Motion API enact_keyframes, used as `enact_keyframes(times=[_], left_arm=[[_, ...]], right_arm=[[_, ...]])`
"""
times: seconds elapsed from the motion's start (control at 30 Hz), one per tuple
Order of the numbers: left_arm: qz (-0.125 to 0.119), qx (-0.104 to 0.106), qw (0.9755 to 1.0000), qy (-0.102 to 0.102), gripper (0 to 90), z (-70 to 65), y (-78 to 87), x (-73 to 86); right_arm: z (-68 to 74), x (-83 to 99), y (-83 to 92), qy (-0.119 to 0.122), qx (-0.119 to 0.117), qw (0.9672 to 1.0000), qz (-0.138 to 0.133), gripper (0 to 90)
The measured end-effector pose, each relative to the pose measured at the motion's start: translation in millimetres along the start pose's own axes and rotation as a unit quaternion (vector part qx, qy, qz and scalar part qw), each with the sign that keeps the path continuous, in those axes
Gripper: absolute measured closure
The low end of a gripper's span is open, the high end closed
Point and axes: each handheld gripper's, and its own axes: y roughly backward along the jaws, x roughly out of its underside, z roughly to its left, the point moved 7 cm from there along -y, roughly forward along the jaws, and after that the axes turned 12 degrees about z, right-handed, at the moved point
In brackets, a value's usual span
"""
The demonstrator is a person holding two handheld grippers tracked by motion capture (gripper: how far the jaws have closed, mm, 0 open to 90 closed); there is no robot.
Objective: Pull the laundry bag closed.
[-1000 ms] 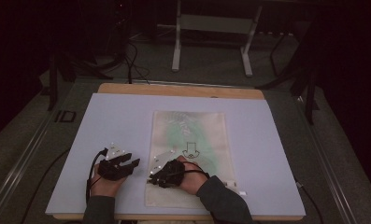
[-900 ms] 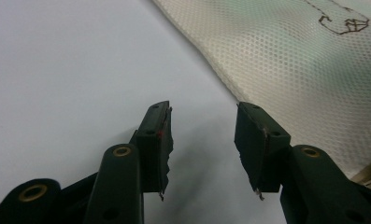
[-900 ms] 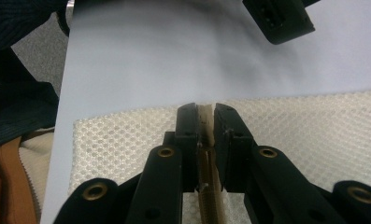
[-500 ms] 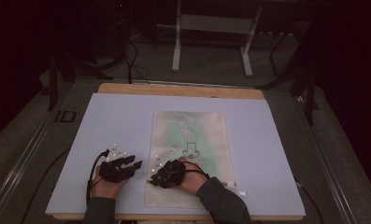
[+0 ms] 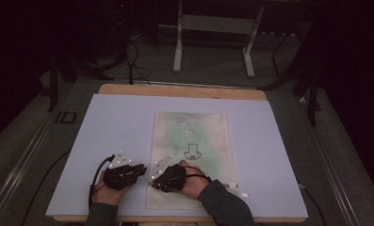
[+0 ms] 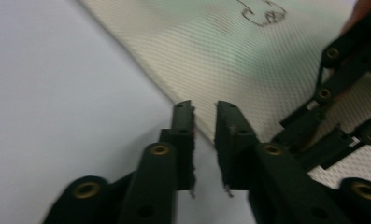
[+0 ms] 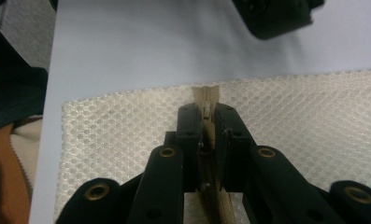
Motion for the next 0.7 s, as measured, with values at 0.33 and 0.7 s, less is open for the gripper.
enact_keyframes(times=[0.33, 0.7], left_arm=[[0.021, 0.009, 0.9996, -0.018, 89.0, -9.3, -8.6, -0.9], [0.049, 0.02, 0.9981, -0.031, 88.9, -18.1, -20.0, 1.2]], right_arm=[[1.0, 1.4, -0.4, -0.003, 0.007, 1.0, -0.007, 81.6], [1.1, 2.2, -0.8, -0.005, 0.007, 0.9999, -0.012, 81.7]])
